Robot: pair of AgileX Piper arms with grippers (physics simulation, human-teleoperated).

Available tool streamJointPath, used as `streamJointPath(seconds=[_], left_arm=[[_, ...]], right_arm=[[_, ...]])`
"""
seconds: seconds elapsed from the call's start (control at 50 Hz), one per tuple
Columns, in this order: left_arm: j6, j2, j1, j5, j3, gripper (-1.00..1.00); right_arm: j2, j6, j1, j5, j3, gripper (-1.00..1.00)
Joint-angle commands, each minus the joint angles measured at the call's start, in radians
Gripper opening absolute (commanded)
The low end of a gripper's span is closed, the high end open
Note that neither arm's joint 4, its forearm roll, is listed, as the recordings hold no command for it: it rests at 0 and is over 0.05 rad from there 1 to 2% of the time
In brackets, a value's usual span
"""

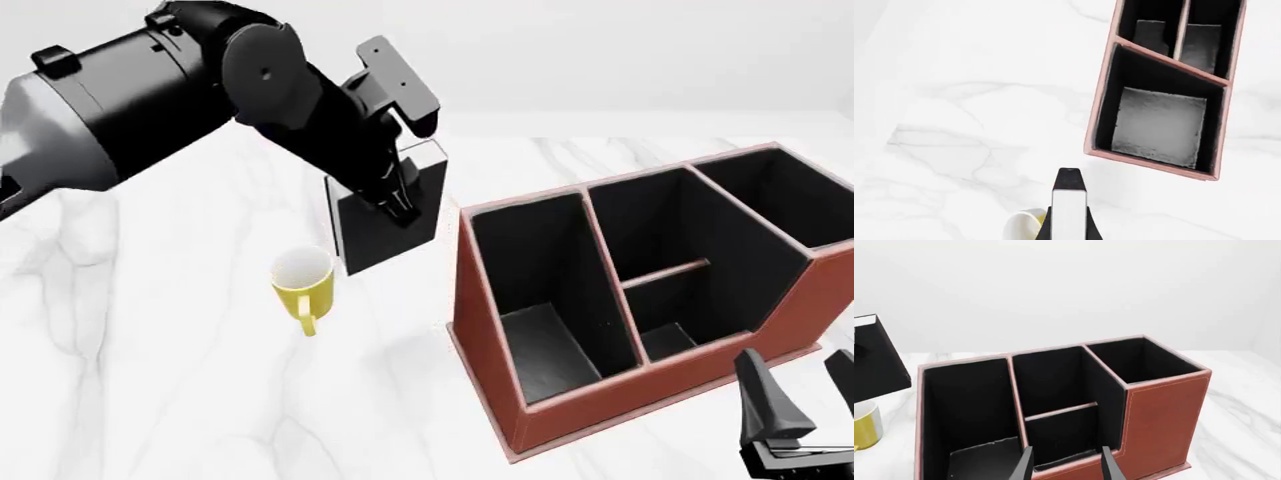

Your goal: Pick up the book and place it in the back compartment of the caddy.

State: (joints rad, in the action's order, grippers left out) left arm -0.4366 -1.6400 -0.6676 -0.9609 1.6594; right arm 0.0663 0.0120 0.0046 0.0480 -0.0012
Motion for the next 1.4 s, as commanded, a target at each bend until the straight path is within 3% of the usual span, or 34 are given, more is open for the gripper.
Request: streamJointPath(seconds=[0.02, 0.08, 0.2, 0.28, 0.38, 0.44, 0.7, 0.72, 0.8, 0.94, 1.04, 1.08, 1.14, 1.36, 1.4], left_arm=[[-0.106, -0.032, 0.015, -0.241, 0.398, -1.00], [-0.121, -0.035, 0.010, -0.259, 0.468, -1.00], [-0.158, -0.027, -0.009, -0.259, 0.522, -1.00], [-0.178, -0.049, -0.029, -0.259, 0.625, -1.00], [-0.163, -0.113, -0.040, -0.259, 0.747, -1.00], [-0.163, -0.138, -0.042, -0.259, 0.775, -1.00], [-0.096, -0.271, -0.237, -0.259, 1.002, -1.00], [-0.090, -0.310, -0.270, -0.258, 1.060, -1.00], [-0.065, -0.371, -0.333, -0.255, 1.147, -1.00], [-0.019, -0.420, -0.406, -0.194, 1.171, -1.00], [-0.023, -0.475, -0.415, -0.125, 1.169, -1.00], [-0.045, -0.525, -0.414, -0.133, 1.167, -1.00], [-0.003, -0.542, -0.435, -0.100, 1.168, -1.00], [0.001, -0.584, -0.484, -0.040, 1.120, -1.00], [0.012, -0.601, -0.488, -0.058, 1.150, -1.00]], right_arm=[[-0.011, -0.001, 0.000, -0.009, 0.000, 1.00], [-0.012, -0.001, 0.000, -0.010, 0.000, 1.00], [-0.018, -0.001, 0.001, -0.014, 0.000, 1.00], [-0.020, -0.002, 0.002, -0.016, 0.000, 1.00], [-0.016, -0.001, 0.002, -0.012, 0.000, 1.00], [-0.018, -0.001, 0.002, -0.014, 0.000, 1.00], [-0.009, -0.001, 0.002, -0.006, 0.000, 1.00], [-0.014, -0.001, 0.002, -0.011, 0.000, 1.00], [-0.009, 0.000, 0.002, -0.007, 0.000, 1.00], [-0.002, 0.001, 0.000, -0.001, 0.000, 1.00], [-0.012, 0.005, 0.000, -0.012, 0.000, 1.00], [-0.022, 0.004, 0.000, -0.021, 0.000, 1.00], [-0.018, 0.006, 0.000, -0.016, 0.000, 1.00], [-0.025, 0.005, -0.001, -0.023, 0.000, 1.00], [-0.023, 0.006, -0.002, -0.022, 0.000, 1.00]])
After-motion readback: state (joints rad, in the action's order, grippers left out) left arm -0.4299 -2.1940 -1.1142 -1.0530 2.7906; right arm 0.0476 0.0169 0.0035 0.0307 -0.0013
